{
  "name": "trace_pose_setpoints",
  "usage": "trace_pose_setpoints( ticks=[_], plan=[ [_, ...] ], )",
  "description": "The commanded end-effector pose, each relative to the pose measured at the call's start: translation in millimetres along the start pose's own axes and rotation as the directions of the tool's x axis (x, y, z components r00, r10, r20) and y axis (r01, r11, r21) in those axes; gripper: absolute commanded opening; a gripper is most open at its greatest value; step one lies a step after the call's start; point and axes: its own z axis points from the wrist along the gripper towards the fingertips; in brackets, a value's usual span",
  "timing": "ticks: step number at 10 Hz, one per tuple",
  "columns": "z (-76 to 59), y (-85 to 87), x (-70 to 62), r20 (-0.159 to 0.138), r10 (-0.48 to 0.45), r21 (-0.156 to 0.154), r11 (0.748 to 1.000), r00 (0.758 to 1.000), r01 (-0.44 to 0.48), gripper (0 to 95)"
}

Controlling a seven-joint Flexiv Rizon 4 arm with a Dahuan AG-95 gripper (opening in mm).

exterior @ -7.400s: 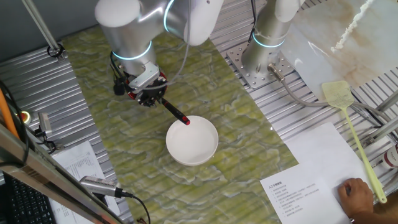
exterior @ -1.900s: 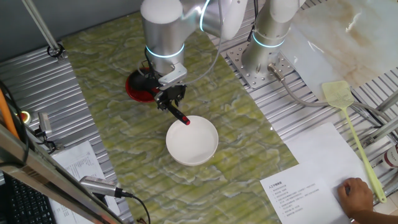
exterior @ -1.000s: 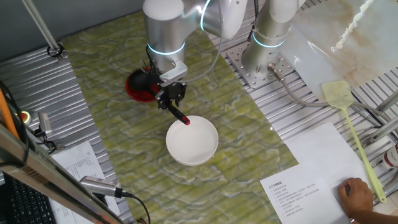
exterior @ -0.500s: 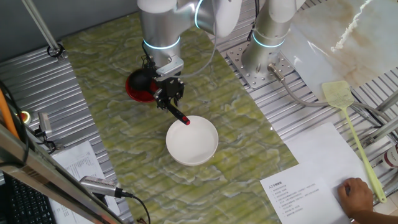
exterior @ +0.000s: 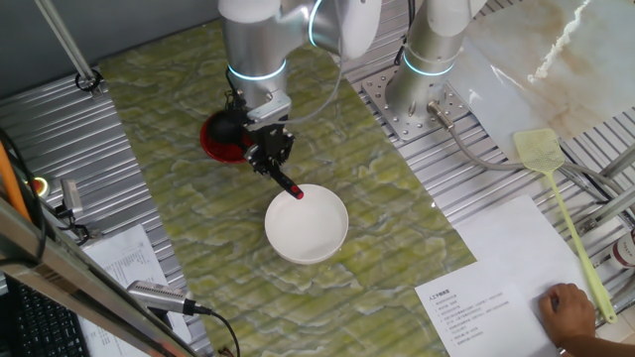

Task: Scoop water with a large spoon from one bowl to another

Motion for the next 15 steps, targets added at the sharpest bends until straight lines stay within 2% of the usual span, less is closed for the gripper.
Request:
trace_pose_setpoints(
  ticks=[1,2,3,11,14,15],
  plan=[
    [0.3,-0.2,0.0,0.001,0.0,0.001,1.0,1.0,0.0,19.0],
    [-0.1,-0.2,-0.1,0.009,0.004,-0.001,1.0,1.0,-0.004,19.0],
    [-1.4,-0.4,-0.2,0.007,0.006,-0.002,1.0,1.0,-0.006,0.0],
    [-19.7,-2.4,-2.8,-0.006,0.018,-0.016,1.0,1.0,-0.018,0.0],
    [-34.0,-3.1,-5.6,-0.001,0.025,-0.015,1.0,1.0,-0.025,0.0],
    [-42.4,-3.2,-7.9,0.003,0.036,-0.011,0.999,0.999,-0.036,0.0]
  ],
)
